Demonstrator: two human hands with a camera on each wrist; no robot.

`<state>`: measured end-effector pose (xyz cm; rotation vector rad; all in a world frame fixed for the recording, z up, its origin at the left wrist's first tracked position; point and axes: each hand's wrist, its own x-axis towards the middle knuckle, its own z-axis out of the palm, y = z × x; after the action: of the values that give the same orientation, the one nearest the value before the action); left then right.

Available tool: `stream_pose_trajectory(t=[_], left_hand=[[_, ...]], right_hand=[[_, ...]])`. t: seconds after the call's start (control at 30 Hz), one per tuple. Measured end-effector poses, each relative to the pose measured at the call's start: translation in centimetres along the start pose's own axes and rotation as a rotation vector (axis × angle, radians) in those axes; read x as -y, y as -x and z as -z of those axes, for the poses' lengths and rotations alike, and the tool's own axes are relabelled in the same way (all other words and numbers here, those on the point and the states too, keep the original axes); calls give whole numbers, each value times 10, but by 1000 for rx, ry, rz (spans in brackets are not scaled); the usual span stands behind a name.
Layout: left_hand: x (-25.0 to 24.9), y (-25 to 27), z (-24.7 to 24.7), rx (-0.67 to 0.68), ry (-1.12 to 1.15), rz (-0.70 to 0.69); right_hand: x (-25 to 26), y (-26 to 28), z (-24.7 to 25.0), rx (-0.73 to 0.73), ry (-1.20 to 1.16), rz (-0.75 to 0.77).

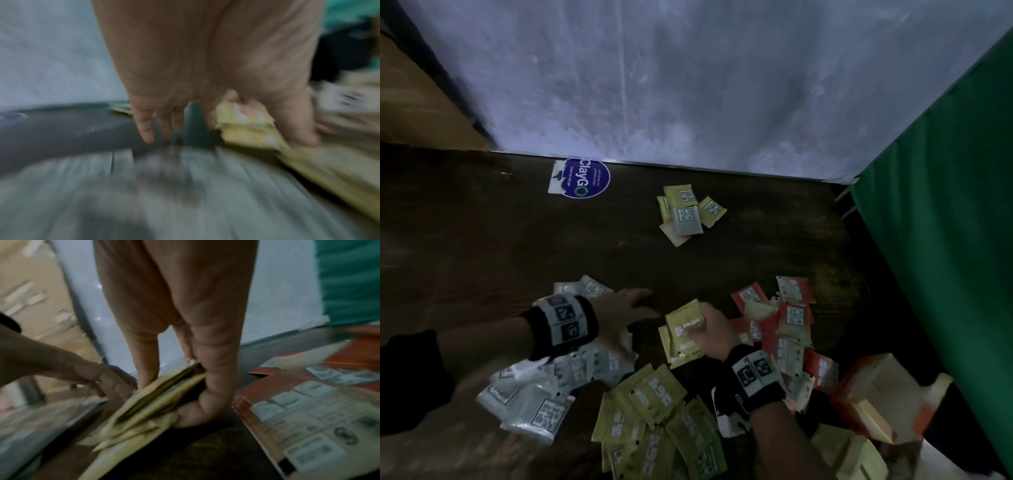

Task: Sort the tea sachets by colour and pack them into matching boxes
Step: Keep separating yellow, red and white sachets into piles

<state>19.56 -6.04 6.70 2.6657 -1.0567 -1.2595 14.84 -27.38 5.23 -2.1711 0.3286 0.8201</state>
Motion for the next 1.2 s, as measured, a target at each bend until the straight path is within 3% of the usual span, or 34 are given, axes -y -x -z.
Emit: stream_pose_trajectory(t=[0.03, 0.1, 0.17, 0.27, 0.37, 0.43, 0.53, 0.67, 0.77, 0.9, 1.0, 1.2], left_hand=[[0, 5, -9, 49, -75, -42], [0, 13, -19, 12, -164, -104], [2, 16, -16, -12, -192, -89], [5, 17, -3, 93, -218, -71], [11, 13, 18, 97, -121, -31], [16, 2, 42, 1, 50, 60], [34, -39, 85, -226, 135, 137], [59, -98, 133, -503, 300, 285], [66, -134, 150, -617, 453, 371], [70, -169, 154, -577, 500, 397], [72, -173, 153, -437, 336, 396], [52, -157, 151, -237, 86, 249]], right_hand=[[1, 0, -7, -26, 147, 22], [4, 3, -17, -100, 367, 52], [8, 4, -24, -116, 454, 50], [15, 3, -24, -62, 472, 17], [26, -7, -4, -106, 305, -4], [36, -21, 15, -223, 131, -22], [50, -49, 43, -352, 12, -10], [63, -77, 69, -386, -36, -3], [63, -94, 70, -374, -3, -21], [56, -109, 66, -356, 16, -13], [51, -114, 65, -377, -6, -16], [48, -118, 65, -420, -63, -3]])
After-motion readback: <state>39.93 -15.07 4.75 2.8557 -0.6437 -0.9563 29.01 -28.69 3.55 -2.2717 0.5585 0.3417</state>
